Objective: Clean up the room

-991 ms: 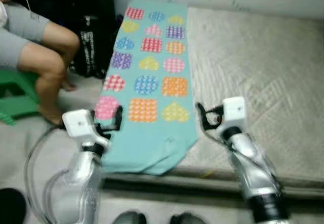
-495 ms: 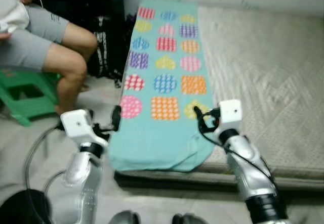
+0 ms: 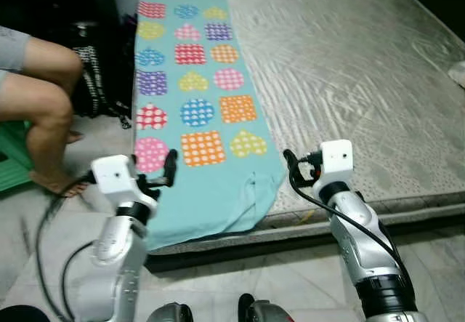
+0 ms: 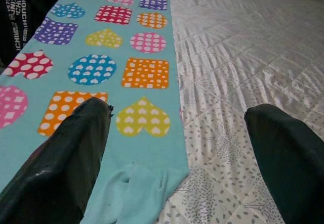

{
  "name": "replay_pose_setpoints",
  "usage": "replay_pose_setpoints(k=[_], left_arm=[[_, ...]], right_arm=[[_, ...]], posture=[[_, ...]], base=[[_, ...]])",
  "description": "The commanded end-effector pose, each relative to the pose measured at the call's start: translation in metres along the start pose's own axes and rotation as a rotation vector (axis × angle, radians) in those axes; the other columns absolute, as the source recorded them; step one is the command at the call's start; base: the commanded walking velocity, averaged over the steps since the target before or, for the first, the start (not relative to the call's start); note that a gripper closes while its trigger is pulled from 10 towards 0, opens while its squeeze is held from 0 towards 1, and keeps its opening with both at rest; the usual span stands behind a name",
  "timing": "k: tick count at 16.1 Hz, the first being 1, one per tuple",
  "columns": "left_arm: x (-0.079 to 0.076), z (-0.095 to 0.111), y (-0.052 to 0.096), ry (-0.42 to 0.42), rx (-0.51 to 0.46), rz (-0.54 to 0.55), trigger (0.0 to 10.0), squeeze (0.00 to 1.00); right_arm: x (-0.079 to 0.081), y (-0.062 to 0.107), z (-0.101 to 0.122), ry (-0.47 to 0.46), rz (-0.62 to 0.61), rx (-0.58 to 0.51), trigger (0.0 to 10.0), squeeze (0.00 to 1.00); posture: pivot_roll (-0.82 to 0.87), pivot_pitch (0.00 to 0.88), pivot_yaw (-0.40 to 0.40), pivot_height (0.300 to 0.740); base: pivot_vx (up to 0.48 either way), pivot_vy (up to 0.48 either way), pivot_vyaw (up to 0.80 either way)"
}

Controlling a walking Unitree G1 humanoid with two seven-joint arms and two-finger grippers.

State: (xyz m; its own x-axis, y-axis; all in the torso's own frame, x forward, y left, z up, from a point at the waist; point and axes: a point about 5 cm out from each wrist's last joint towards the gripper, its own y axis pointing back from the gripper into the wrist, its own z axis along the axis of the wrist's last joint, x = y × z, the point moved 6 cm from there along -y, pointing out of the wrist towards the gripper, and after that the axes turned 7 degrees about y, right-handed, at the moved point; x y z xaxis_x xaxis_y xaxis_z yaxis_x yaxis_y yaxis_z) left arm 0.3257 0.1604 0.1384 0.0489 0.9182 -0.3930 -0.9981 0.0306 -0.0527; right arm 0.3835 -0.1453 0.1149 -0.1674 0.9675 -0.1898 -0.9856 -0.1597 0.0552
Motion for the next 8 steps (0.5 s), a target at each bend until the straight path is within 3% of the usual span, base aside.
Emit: replay_pose_setpoints(k=[1,8], left_arm=[[-0.001,0.002,0.002,0.003,-0.003,-0.003,10.0,0.00],[0.002,-0.006,0.007,0.012,0.030,0.006,10.0,0.00]], right_arm=[[0.002,0.001,-0.004,0.003,0.008,0.018,10.0,0.00],[0.005,0.011,-0.010,-0.036,0.012,0.012,10.0,0.00]], posture=[[0.03,0.227,-0.049,0.737],[0.04,0.222,-0.044,0.727]], base=[[0.000,0.000,-0.49],[0.000,0.000,0.00]])
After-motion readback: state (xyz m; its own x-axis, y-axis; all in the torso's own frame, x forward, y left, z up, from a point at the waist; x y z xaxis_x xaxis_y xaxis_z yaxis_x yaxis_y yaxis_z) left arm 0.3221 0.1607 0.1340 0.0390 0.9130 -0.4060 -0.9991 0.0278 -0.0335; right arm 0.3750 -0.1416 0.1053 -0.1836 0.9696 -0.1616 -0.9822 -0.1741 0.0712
